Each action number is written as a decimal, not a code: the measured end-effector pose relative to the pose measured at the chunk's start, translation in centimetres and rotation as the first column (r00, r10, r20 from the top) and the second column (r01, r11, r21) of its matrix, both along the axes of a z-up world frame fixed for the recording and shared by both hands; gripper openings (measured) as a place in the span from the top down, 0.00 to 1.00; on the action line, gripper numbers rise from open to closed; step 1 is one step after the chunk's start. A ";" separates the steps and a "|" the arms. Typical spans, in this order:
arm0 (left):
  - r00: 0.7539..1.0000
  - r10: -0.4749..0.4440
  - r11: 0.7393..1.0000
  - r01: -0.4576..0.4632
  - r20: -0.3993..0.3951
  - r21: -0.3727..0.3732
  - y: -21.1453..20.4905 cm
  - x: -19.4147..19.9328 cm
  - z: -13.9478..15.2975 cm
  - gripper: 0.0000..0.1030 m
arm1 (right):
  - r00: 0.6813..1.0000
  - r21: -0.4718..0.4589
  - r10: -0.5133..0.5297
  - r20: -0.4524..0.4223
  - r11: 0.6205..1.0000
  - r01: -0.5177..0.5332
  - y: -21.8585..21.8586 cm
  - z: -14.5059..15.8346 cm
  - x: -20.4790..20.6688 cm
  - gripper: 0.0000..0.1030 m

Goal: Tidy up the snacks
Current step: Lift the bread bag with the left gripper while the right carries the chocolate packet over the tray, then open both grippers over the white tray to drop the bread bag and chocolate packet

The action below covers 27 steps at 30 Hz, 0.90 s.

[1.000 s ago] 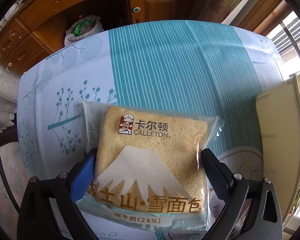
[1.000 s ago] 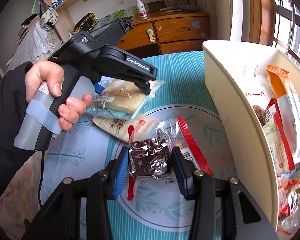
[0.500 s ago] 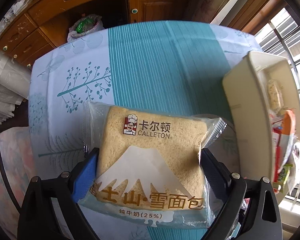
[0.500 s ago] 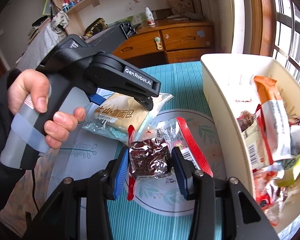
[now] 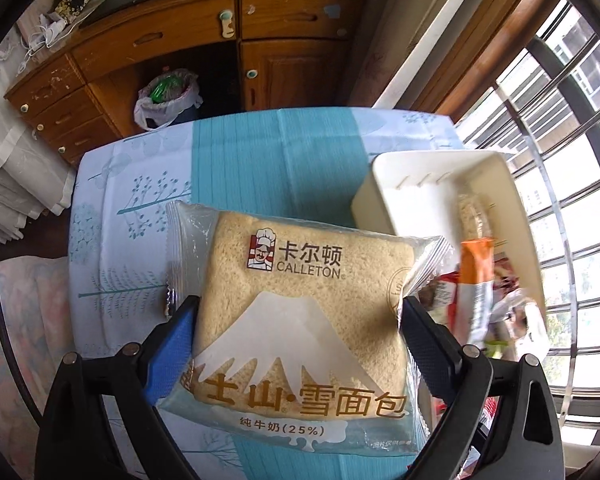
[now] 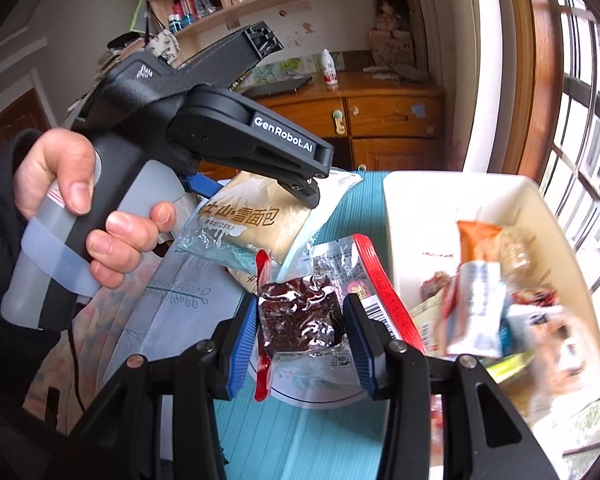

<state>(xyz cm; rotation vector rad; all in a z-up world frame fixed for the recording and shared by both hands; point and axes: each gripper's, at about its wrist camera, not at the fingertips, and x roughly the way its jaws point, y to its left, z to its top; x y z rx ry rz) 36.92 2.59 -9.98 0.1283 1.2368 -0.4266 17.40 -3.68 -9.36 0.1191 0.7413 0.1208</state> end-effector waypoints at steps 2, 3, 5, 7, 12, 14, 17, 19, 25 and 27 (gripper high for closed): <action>1.000 0.013 1.000 -0.013 0.012 -0.027 -0.7 -0.4 0.6 0.08 | 1.000 -0.007 0.014 0.013 1.000 -0.014 -1.0 0.9 -0.7 0.58; 1.000 0.020 0.999 -0.019 0.020 -0.045 -1.2 -0.7 1.0 0.08 | 1.000 -0.015 0.022 0.019 1.000 -0.021 -1.5 1.4 -1.0 0.58; 0.999 0.023 0.997 -0.020 0.040 -0.081 -2.0 -1.3 1.6 0.08 | 0.999 -0.034 0.034 0.031 0.999 -0.033 -2.6 2.3 -1.7 0.58; 0.997 0.021 0.993 -0.013 0.071 -0.114 -2.9 -2.0 2.3 0.08 | 0.998 -0.051 0.039 0.041 0.998 -0.037 -3.6 2.9 -2.3 0.58; 0.987 0.015 0.980 0.017 0.159 -0.200 -4.5 -3.3 3.5 0.08 | 0.998 -0.086 0.023 0.056 0.996 -0.018 -6.1 3.7 -3.4 0.58; 0.982 0.002 0.978 0.037 0.190 -0.204 -5.4 -3.6 3.7 0.08 | 0.998 -0.099 0.012 0.064 0.995 -0.005 -7.0 3.9 -3.8 0.57; 0.974 -0.008 0.973 0.060 0.226 -0.224 -6.5 -3.8 3.6 0.08 | 0.997 -0.106 -0.023 0.073 0.994 0.031 -8.8 4.0 -4.1 0.57; 0.969 -0.012 0.967 0.074 0.247 -0.243 -7.2 -3.9 3.3 0.07 | 0.996 -0.106 -0.045 0.080 0.993 0.054 -9.9 4.0 -4.1 0.57; 0.966 -0.022 0.961 0.091 0.258 -0.261 -9.7 -3.5 1.9 0.07 | 0.990 -0.104 -0.108 0.086 0.988 0.117 -13.3 3.5 -3.4 0.57; 0.962 -0.022 0.958 0.098 0.274 -0.269 -10.6 -3.4 1.6 0.07 | 0.989 -0.095 -0.120 0.087 0.987 0.128 -14.3 3.3 -3.0 0.57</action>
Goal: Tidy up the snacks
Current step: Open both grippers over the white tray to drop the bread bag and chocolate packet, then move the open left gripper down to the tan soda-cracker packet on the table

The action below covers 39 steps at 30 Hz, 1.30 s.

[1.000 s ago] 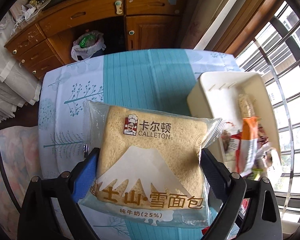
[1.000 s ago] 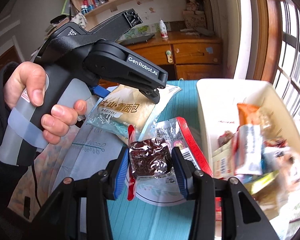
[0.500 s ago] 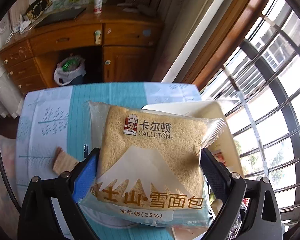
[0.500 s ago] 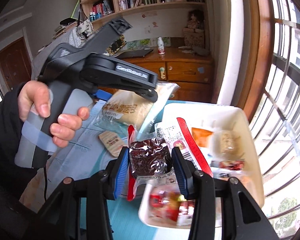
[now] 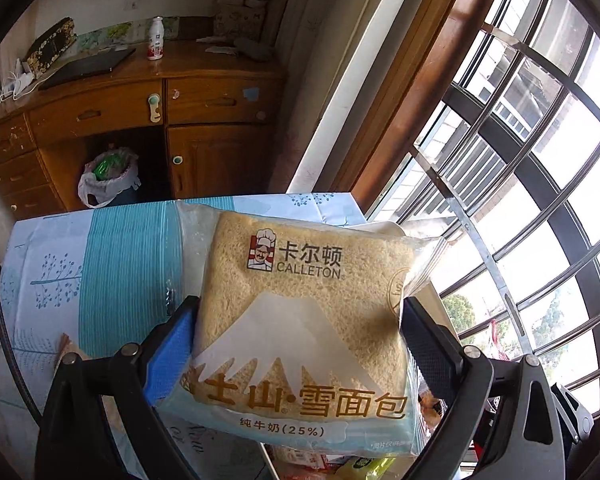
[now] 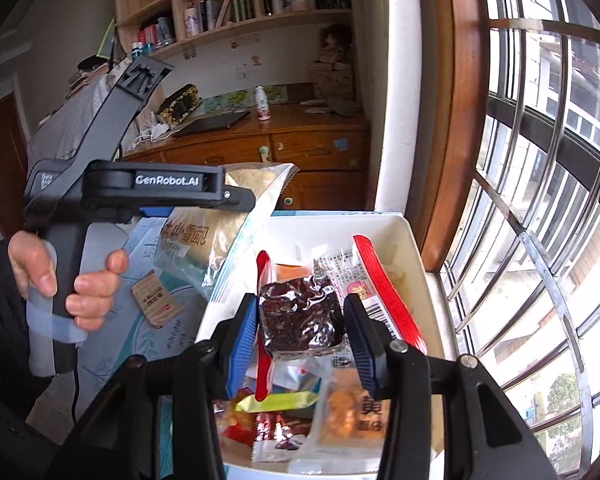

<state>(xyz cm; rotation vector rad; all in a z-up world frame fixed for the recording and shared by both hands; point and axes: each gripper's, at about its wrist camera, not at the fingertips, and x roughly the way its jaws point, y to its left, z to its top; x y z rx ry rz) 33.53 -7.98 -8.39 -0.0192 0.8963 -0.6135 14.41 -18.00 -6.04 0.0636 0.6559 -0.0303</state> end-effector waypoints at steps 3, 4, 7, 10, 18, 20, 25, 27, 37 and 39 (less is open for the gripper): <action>1.000 0.002 1.000 -0.002 0.002 -0.014 -1.4 0.4 -0.7 0.06 | 1.000 0.017 -0.015 -0.003 1.000 0.015 -1.5 -0.6 0.6 0.56; 1.000 -0.002 1.000 0.002 -0.006 -0.015 -1.9 0.6 -0.9 0.06 | 1.000 0.022 -0.018 -0.005 1.000 0.018 -2.0 -0.8 0.9 0.56; 1.000 -0.010 1.000 0.010 -0.023 -0.002 -3.2 1.0 -1.8 0.06 | 1.000 0.028 -0.027 0.001 0.999 0.027 -3.2 -1.3 1.4 0.56; 0.999 -0.016 1.000 0.016 -0.033 0.015 -4.3 1.2 -2.5 0.04 | 0.999 0.040 -0.038 0.014 0.999 0.037 -4.4 -1.5 2.2 0.56; 0.997 -0.064 0.998 0.064 -0.045 -0.003 -5.2 1.0 -3.0 0.04 | 0.997 0.080 -0.072 -0.001 0.994 0.072 -5.8 -2.9 3.4 0.56; 0.997 -0.067 0.998 0.066 -0.044 -0.013 -5.0 0.9 -2.8 0.04 | 0.998 0.082 -0.069 -0.011 0.994 0.070 -5.7 -3.1 3.5 0.56; 0.999 -0.044 0.999 0.043 -0.031 -0.026 -3.3 0.6 -2.0 0.04 | 0.999 0.069 -0.048 -0.008 0.996 0.049 -4.8 -2.4 3.4 0.56; 0.999 -0.021 0.999 0.020 -0.033 -0.034 -2.2 0.6 -1.8 0.04 | 0.999 0.065 -0.037 -0.009 0.997 0.038 -4.5 -2.2 3.4 0.56; 0.989 0.130 0.991 -0.130 -0.066 -0.004 6.0 0.9 -2.4 0.04 | 0.998 0.074 0.016 -0.053 0.997 -0.012 -1.1 -2.2 3.7 0.56; 0.983 0.170 0.985 -0.170 -0.070 0.002 8.2 1.1 -2.7 0.04 | 0.997 0.073 0.013 -0.074 0.997 -0.008 -0.2 -2.4 4.0 0.56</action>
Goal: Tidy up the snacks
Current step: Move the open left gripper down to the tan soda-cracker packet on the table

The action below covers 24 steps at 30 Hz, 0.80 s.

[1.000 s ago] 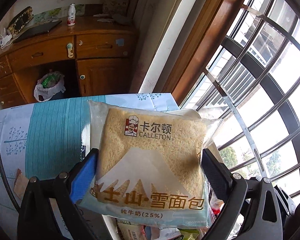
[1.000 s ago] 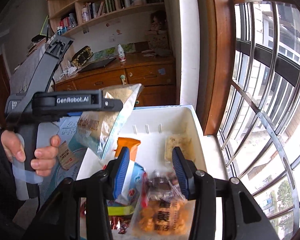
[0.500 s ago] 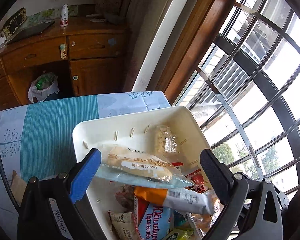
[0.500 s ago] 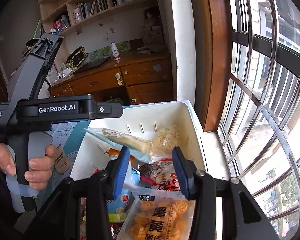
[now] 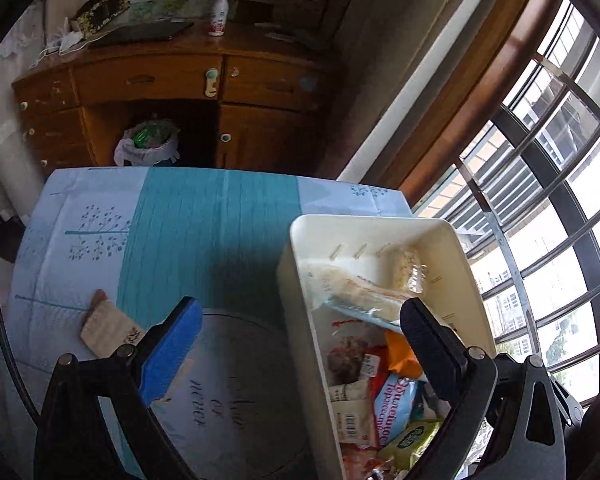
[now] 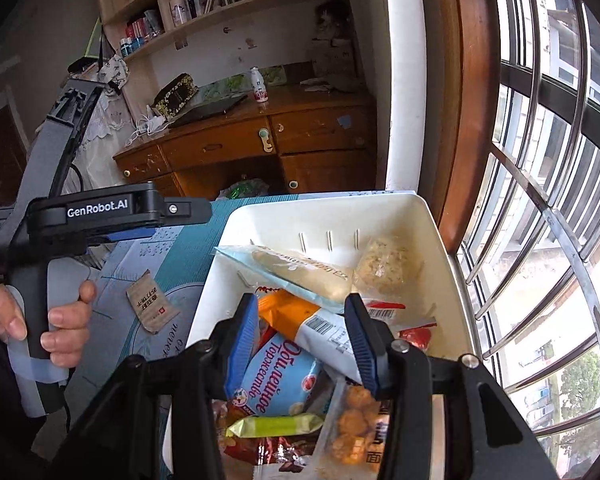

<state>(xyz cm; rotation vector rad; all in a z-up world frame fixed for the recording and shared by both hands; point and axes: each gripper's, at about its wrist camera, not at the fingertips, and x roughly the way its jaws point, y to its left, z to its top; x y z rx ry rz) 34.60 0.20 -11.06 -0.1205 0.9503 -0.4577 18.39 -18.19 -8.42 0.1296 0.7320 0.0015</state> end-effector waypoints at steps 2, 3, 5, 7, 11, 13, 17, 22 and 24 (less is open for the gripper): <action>0.999 0.041 0.999 -0.041 -0.016 0.002 2.2 0.2 -0.5 0.04 | 1.000 0.007 0.006 -0.006 1.000 -0.006 0.9 -0.2 0.2 0.53; 0.998 0.056 0.998 -0.056 -0.025 0.000 3.1 0.3 -0.7 0.04 | 1.000 0.002 0.003 -0.012 1.000 -0.003 1.5 -0.3 0.3 0.52; 0.995 0.090 0.996 -0.090 -0.046 -0.003 5.1 0.6 -1.4 0.04 | 1.000 -0.020 -0.006 -0.024 1.000 0.005 2.7 -0.5 0.6 0.49; 0.990 0.126 0.992 -0.127 -0.070 0.000 6.6 0.9 -2.0 0.04 | 0.999 -0.026 -0.012 -0.036 1.000 0.011 3.8 -0.5 0.7 0.47; 0.967 0.201 0.978 -0.208 -0.155 -0.030 9.8 1.5 -3.3 0.04 | 0.997 -0.050 -0.052 -0.065 0.998 0.048 6.0 -0.6 1.3 0.29; 0.951 0.240 0.967 -0.252 -0.195 -0.037 11.0 1.8 -4.0 0.04 | 0.994 -0.099 -0.085 -0.072 0.992 0.078 7.3 -0.6 1.6 0.27; 0.897 0.329 0.930 -0.362 -0.295 -0.065 13.0 2.3 -6.1 0.03 | 0.987 -0.128 -0.126 -0.103 0.985 0.113 9.6 -0.8 2.1 0.27; 0.824 0.401 0.885 -0.462 -0.400 -0.063 14.4 3.3 -9.5 0.03 | 0.986 -0.156 -0.115 -0.122 0.983 0.095 12.4 -1.6 2.6 0.26; 0.782 0.440 0.856 -0.514 -0.442 -0.057 15.0 3.7 -10.8 0.03 | 0.987 -0.190 -0.109 -0.120 0.978 0.085 13.5 -1.9 2.7 0.26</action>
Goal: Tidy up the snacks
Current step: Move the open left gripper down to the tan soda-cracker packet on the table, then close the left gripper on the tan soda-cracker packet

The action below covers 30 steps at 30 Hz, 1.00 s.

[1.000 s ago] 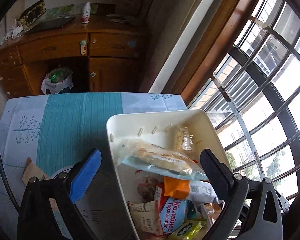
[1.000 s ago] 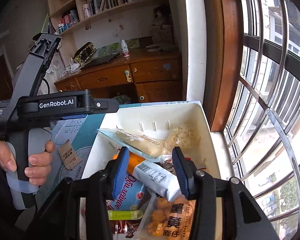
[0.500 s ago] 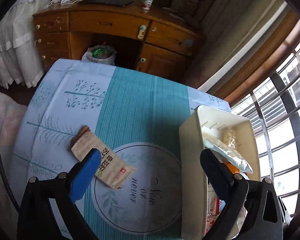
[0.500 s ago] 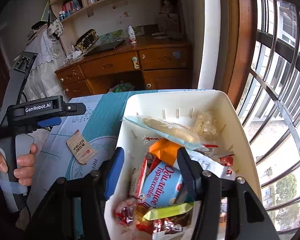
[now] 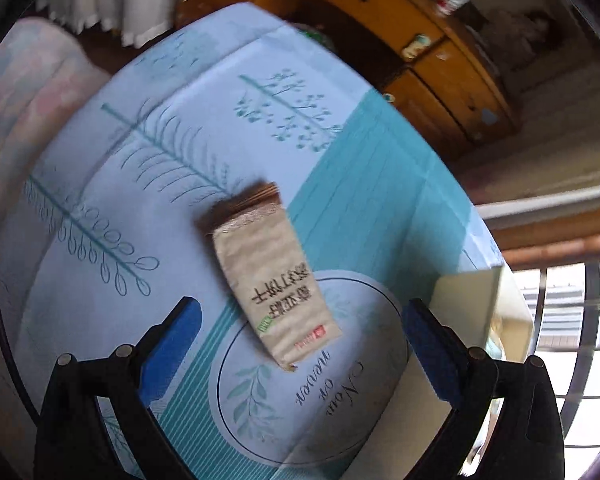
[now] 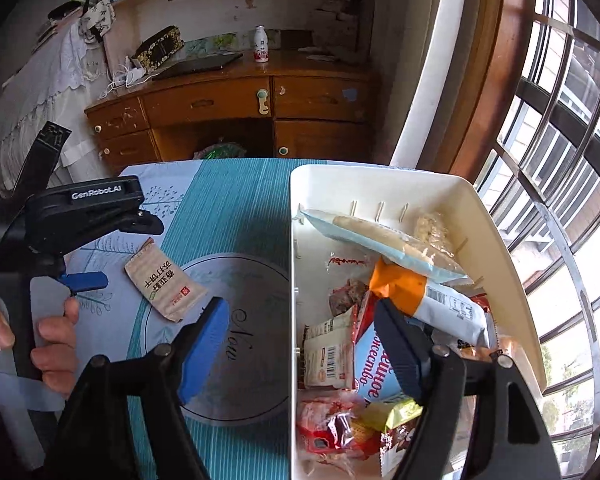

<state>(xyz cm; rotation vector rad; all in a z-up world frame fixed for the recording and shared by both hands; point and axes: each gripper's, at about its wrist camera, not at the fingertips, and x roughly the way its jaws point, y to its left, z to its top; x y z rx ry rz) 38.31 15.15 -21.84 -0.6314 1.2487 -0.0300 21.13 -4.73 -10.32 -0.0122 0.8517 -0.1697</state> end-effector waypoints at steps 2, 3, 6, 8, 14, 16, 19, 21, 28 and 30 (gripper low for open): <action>0.997 0.050 0.998 -0.051 -0.057 -0.025 0.5 0.5 -1.4 0.03 | 1.000 -0.012 0.005 -0.009 1.000 -0.005 0.7 -0.4 0.2 0.26; 0.994 0.068 0.997 -0.071 -0.082 -0.034 0.6 0.8 -1.9 0.03 | 1.000 -0.014 0.006 -0.019 1.000 -0.007 1.0 -0.6 0.3 0.26; 0.984 0.115 0.992 -0.121 -0.139 -0.035 0.9 1.4 -3.3 0.03 | 0.999 -0.028 0.010 -0.050 1.000 -0.012 1.6 -1.3 0.6 0.27; 0.975 0.140 0.989 -0.145 -0.174 -0.017 1.1 1.8 -4.2 0.03 | 0.998 -0.034 0.009 -0.062 0.999 -0.012 1.8 -1.6 0.8 0.27; 0.966 0.150 0.989 -0.145 -0.212 0.038 0.4 2.6 -5.0 0.03 | 0.996 -0.026 -0.006 -0.091 1.000 0.003 1.6 -2.3 1.2 0.27; 0.964 0.140 0.989 -0.128 -0.224 0.068 -0.2 2.9 -5.0 0.03 | 0.995 -0.027 -0.015 -0.096 1.000 0.012 1.5 -2.4 1.3 0.27; 0.962 0.126 0.987 -0.098 -0.244 0.124 -1.2 3.4 -5.1 0.03 | 0.994 -0.018 -0.038 -0.103 0.999 0.036 1.0 -2.6 1.6 0.27; 0.961 0.113 0.985 -0.074 -0.254 0.158 -1.7 3.8 -5.1 0.03 | 0.993 -0.014 -0.053 -0.106 0.999 0.052 0.7 -2.7 1.6 0.27; 0.957 0.104 0.963 -0.029 -0.271 0.269 -3.8 4.1 -4.9 0.13 | 0.990 -0.020 -0.096 -0.102 0.995 0.095 0.0 -2.6 1.0 0.27; 0.958 0.104 0.957 -0.024 -0.266 0.288 -4.0 4.0 -4.7 0.19 | 0.989 -0.022 -0.111 -0.101 0.994 0.109 -0.1 -2.5 0.8 0.27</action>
